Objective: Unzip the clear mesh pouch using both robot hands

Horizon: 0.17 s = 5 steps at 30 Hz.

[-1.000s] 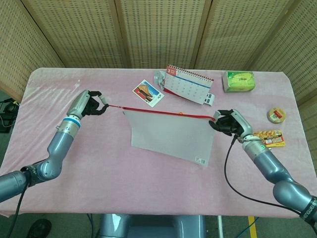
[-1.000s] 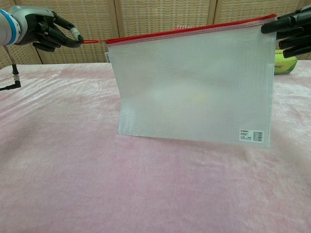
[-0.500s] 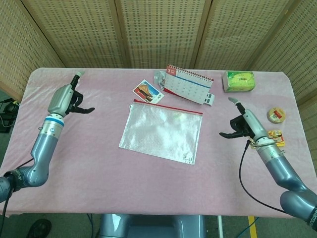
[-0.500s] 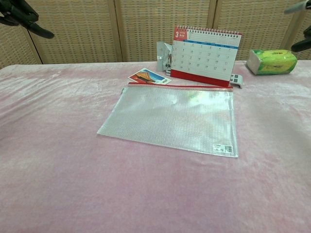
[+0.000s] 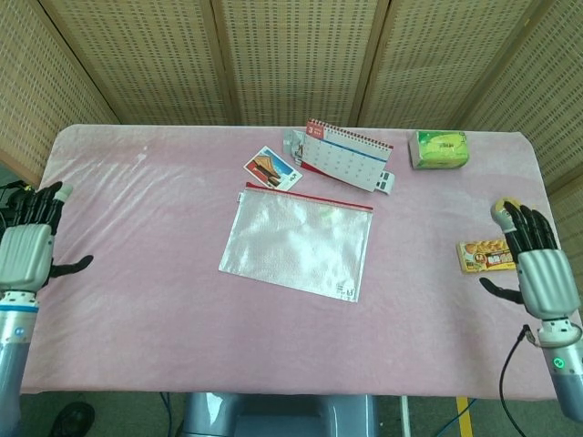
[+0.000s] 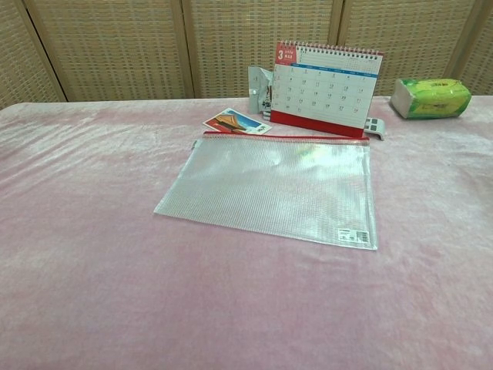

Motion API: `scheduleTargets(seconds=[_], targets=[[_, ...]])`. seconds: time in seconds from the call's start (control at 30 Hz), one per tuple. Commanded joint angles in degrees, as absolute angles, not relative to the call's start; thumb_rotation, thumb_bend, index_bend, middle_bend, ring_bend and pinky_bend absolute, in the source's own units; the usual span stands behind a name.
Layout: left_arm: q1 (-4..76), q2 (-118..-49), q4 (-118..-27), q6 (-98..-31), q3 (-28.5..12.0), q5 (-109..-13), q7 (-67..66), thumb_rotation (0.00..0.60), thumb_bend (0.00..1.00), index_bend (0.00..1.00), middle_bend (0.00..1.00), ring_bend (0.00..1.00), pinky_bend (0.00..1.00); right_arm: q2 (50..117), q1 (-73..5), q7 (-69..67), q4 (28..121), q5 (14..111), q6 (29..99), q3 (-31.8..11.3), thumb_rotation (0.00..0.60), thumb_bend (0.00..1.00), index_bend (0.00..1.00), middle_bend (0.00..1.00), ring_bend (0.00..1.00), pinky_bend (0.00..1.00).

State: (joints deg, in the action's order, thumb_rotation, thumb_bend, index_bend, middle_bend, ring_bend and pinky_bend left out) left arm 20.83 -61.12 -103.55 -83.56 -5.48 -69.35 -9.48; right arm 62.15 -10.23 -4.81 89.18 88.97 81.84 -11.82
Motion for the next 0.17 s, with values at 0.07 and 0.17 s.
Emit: scheduleTargets(seconds=[0.07,0.17], targets=[[13.92,-61.1,-104.92,-91.33,0.17,-76.69,-12.2,0.6,0.0,0.0,0.0,0.0,0.0,64.02,-6.44,-1.6,87.08,90.46,86.34,-8.43,0.6,0.0,0.01,0.0,0.0,0.0],[11.77,-61.61,-104.68,-92.77,1.62,-78.7,-13.16,0.6,0.0,0.0,0.0,0.0,0.0,64.1,-5.61,-1.02,86.71,90.37,86.99,-7.47,0.6,0.0,0.01,0.0,0.0,0.0]])
